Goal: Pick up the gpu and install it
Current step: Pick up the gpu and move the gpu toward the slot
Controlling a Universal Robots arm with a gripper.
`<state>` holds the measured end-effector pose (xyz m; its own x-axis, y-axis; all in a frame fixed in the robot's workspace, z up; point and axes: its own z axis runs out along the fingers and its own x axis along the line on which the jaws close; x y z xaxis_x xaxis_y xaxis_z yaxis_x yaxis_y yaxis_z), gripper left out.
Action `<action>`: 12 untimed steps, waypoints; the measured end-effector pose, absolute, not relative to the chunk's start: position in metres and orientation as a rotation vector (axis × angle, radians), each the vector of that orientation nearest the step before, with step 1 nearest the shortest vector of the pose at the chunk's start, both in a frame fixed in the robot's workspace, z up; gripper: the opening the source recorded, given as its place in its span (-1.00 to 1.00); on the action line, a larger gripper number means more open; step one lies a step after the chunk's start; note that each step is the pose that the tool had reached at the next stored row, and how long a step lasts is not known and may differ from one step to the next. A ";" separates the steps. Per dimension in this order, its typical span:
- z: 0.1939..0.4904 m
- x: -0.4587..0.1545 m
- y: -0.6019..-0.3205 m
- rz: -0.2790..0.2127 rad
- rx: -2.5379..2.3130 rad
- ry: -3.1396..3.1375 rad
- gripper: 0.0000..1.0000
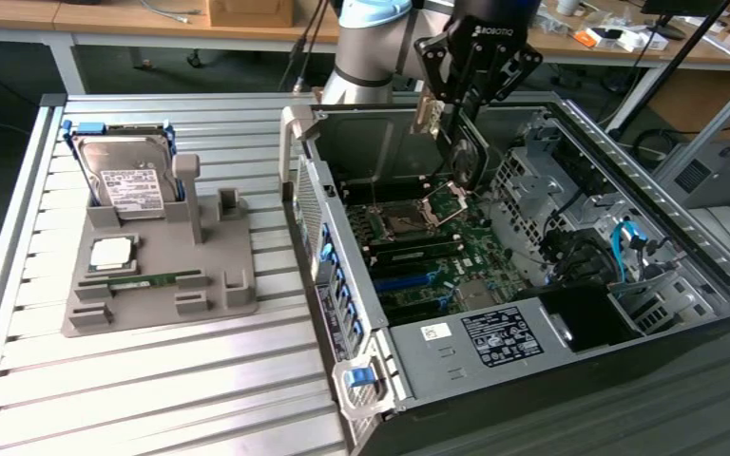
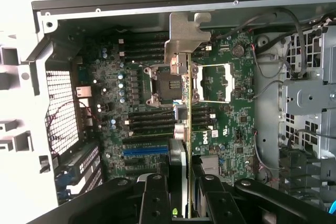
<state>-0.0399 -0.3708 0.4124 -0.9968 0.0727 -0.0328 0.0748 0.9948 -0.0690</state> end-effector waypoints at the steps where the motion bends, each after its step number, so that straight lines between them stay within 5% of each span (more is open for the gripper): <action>1: 0.412 -0.040 -0.371 -0.109 0.115 3.107 -0.47; 12: 0.411 -0.038 -0.371 -0.109 0.115 3.107 -0.47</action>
<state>-0.0378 -0.3708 0.4108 -0.9968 0.0727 -0.0329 0.0748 0.9948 -0.0689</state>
